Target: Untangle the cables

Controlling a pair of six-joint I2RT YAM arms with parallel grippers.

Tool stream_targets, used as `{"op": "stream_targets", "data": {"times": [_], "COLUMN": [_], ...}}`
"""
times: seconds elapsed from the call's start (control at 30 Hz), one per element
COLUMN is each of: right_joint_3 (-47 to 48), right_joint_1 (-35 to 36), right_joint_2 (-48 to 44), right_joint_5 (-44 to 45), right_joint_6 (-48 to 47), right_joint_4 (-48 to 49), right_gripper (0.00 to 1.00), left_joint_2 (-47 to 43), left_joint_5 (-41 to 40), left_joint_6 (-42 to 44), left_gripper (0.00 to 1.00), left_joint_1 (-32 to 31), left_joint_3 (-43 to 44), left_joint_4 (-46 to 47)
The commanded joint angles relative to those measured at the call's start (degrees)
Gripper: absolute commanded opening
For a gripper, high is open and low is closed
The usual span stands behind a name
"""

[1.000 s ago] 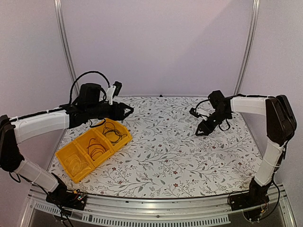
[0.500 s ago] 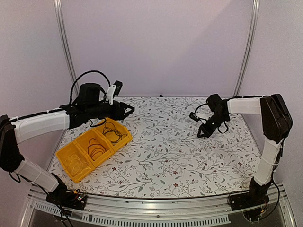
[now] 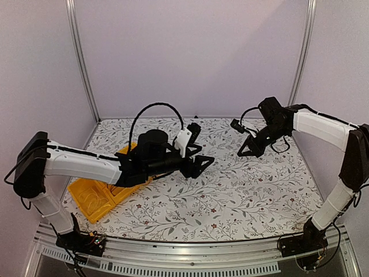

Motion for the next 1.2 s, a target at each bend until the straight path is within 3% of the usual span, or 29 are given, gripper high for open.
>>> {"op": "stream_targets", "data": {"times": [0.0, 0.33, 0.5, 0.57, 0.63, 0.7, 0.73, 0.9, 1.07, 1.17], "right_joint_3": [2.14, 4.50, 7.66, 8.95, 9.68, 9.61, 9.42, 9.72, 9.65, 8.08], "right_joint_1": [1.67, 2.31, 2.29, 2.29, 2.29, 2.31, 2.31, 2.29, 2.29, 2.29], "right_joint_2": [-1.87, -3.33, -4.53, -5.33, -6.10, -6.53, -6.87, -7.44, -7.34, -7.40], "right_joint_5": [-4.62, -13.75, -24.32, -27.35, -28.38, -27.82, -27.38, -29.66, -27.61, -24.05], "right_joint_6": [-0.31, -0.59, -5.65, -7.10, -7.78, -7.98, -8.07, -9.14, -9.11, -6.44], "right_joint_4": [-4.57, -8.77, -15.60, -17.30, -18.10, -18.04, -17.87, -18.44, -16.75, -13.48], "right_gripper": [0.00, 0.00, 0.00, 0.00, 0.00, 0.00, 0.00, 0.00, 0.00, 0.00], "left_joint_2": [9.22, 27.19, 32.92, 34.31, 34.76, 34.32, 33.72, 29.35, 20.94, 14.92], "left_joint_5": [-7.20, -9.01, -8.93, -8.26, -6.69, -5.27, -5.11, -6.59, -7.38, -6.05], "left_joint_6": [1.53, -2.92, -4.79, -6.03, -7.14, -8.12, -8.60, -8.40, -8.74, -8.63], "left_gripper": [0.69, 0.56, 0.46, 0.39, 0.25, 0.05, 0.01, 0.00, 0.01, 0.11], "left_joint_1": [-2.07, -2.09, -0.84, 0.14, 1.05, 1.98, 2.36, 3.75, 5.29, 5.86], "left_joint_3": [7.75, 20.11, 23.38, 23.65, 22.62, 20.92, 20.03, 13.85, 1.11, -5.86], "left_joint_4": [9.08, 16.75, 19.50, 21.15, 24.20, 26.76, 27.49, 27.77, 32.07, 34.87]}}
